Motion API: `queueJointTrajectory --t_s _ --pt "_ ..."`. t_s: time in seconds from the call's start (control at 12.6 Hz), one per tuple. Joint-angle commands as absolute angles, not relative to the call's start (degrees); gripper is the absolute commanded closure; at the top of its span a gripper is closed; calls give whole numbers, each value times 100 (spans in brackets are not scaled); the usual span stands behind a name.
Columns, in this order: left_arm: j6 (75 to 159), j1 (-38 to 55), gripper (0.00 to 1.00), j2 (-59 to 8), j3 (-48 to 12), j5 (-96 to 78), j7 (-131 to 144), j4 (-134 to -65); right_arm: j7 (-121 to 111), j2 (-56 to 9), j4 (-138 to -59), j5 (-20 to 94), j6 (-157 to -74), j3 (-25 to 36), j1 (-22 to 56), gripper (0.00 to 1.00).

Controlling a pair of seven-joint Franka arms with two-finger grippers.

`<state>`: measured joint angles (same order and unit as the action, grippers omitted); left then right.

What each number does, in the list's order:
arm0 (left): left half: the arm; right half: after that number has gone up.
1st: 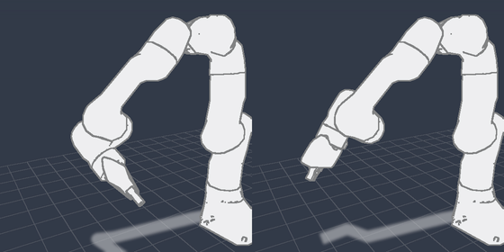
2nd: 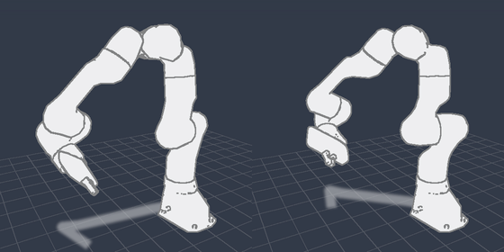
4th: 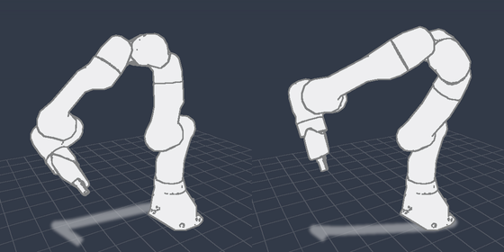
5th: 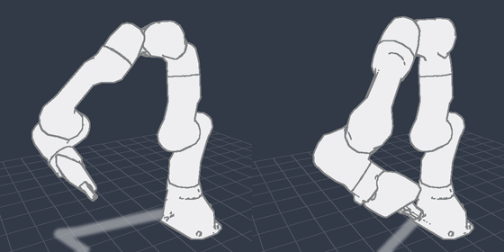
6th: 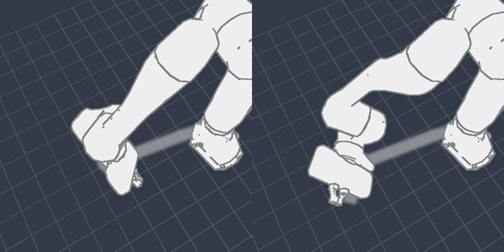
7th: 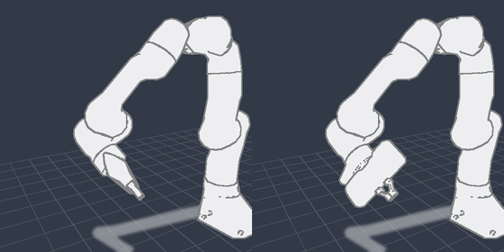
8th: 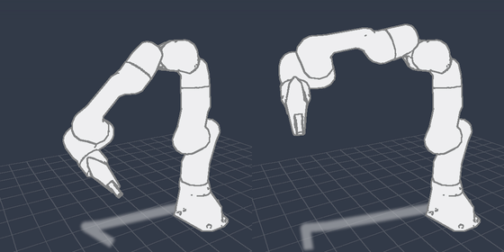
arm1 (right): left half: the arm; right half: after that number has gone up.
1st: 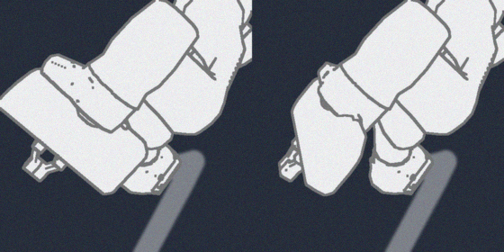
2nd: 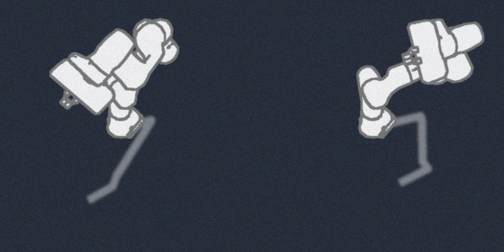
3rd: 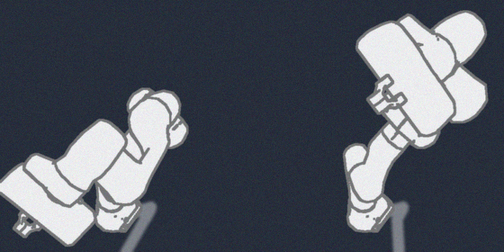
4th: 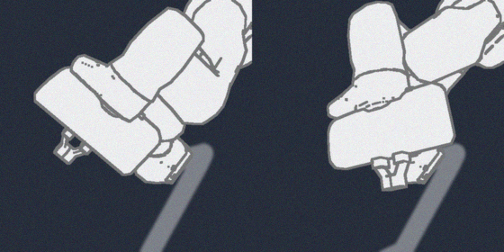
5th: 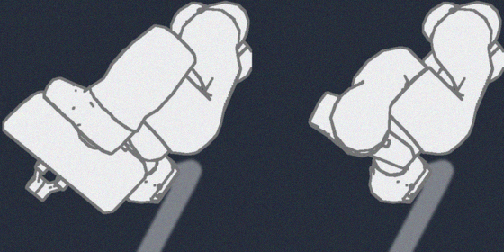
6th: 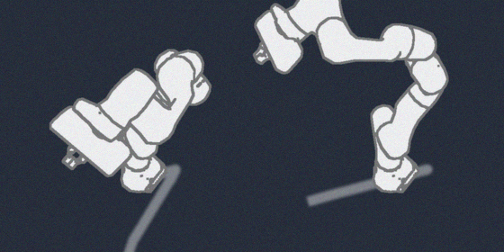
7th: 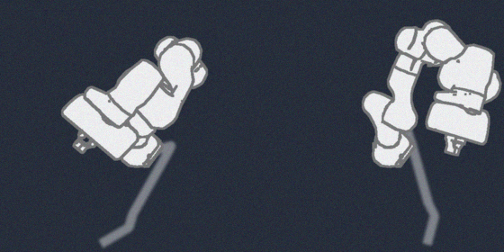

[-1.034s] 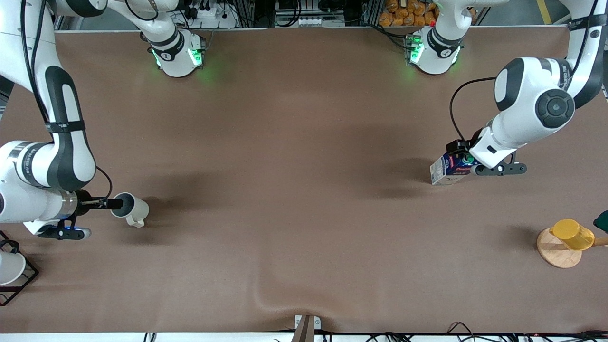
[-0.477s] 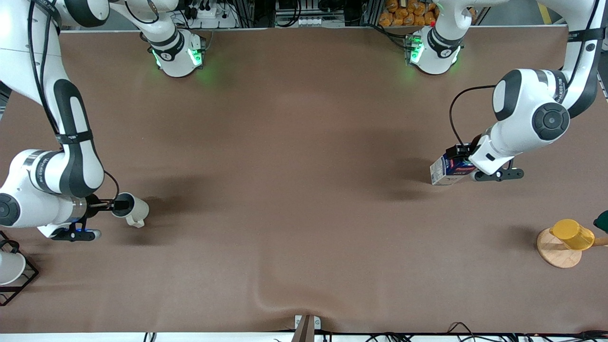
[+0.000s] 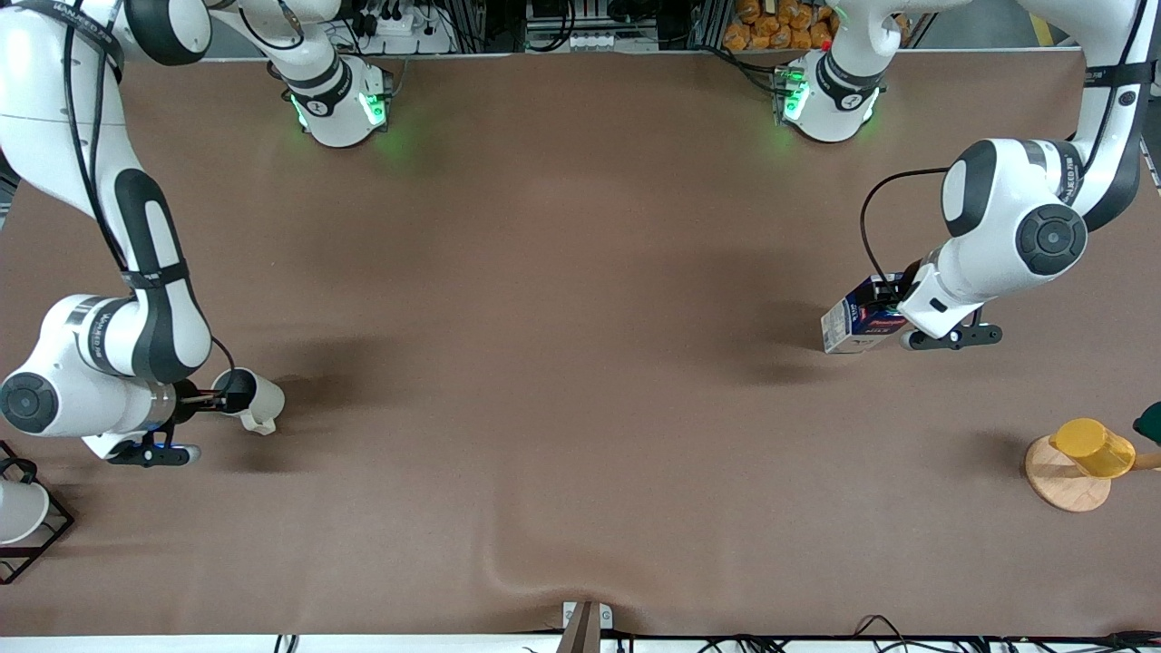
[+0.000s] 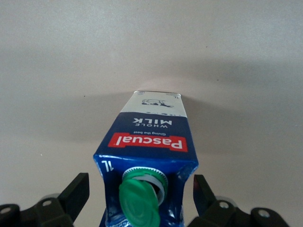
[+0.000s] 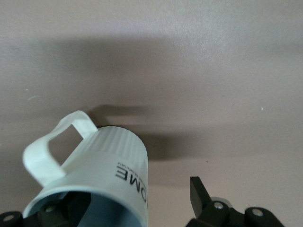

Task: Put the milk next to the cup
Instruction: 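Grasp the milk carton with the left gripper while the right gripper grasps the mug, then lift the mug with the right gripper while the left gripper lifts the carton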

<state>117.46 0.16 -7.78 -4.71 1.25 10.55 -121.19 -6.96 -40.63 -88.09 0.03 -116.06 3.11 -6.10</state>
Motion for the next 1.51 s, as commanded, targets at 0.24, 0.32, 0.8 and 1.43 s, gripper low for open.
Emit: queueJointTrajectory --t_s 0.24,0.32,0.8,1.43 --pt "11733 26 38 -782 -519 255 1266 -12059 -773 -4034 -8842 123 -11610 272 -686 100" --pt "11716 26 44 -774 -519 255 1266 -12032 -765 -4034 -8842 140 -11610 264 -746 100" --pt "11619 9 67 -668 -519 220 1283 -11787 -852 -3894 -8501 1555 -10937 264 -800 100" --pt "10916 53 67 -545 -606 35 1283 -10978 -853 -3946 -7216 1556 -10833 264 604 100"
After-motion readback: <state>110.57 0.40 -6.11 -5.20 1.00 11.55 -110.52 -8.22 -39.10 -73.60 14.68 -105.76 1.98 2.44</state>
